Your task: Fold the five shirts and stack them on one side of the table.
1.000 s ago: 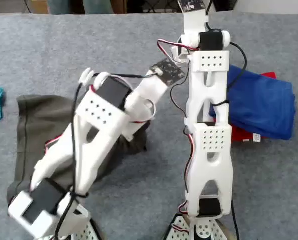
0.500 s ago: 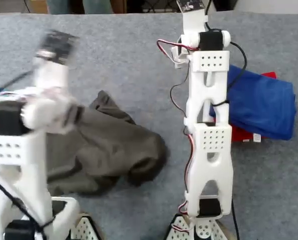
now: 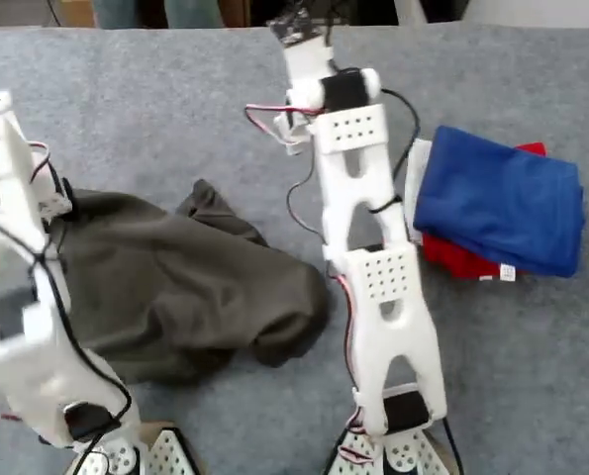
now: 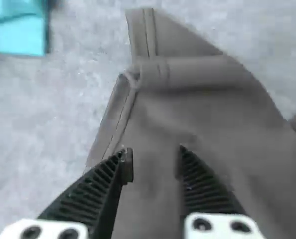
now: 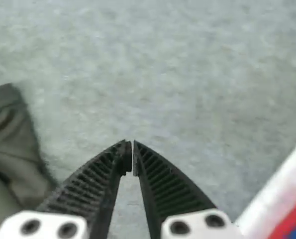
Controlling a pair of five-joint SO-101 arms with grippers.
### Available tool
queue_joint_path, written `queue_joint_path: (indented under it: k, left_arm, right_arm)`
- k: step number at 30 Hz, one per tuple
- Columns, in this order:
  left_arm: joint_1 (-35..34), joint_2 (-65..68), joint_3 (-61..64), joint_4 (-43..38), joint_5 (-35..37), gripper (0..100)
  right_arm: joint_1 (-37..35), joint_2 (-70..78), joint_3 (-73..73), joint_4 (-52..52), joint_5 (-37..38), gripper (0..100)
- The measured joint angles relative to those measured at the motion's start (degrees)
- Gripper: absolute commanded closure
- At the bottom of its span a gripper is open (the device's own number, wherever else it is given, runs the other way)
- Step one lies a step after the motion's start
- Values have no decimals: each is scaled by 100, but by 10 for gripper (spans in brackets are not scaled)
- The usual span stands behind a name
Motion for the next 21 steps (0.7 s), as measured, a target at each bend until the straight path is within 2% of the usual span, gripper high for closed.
queue_joint_path:
  k: [4, 9, 15, 21]
  left_arm:
    - [-18, 1477, -967, -26, 26, 971]
    - [-35, 2585, -2022, 712, -457, 972]
    - [-730, 2804, -2655, 1345, -923, 972]
    - [-1477, 2725, -2189, 1389, -1521, 972]
  right_arm:
    - [-246, 132, 0, -9, 0, 983]
    - [-527, 202, 0, -9, 0, 983]
    - [-923, 202, 0, -9, 0, 983]
    - [-1424, 360, 0, -26, 0, 982]
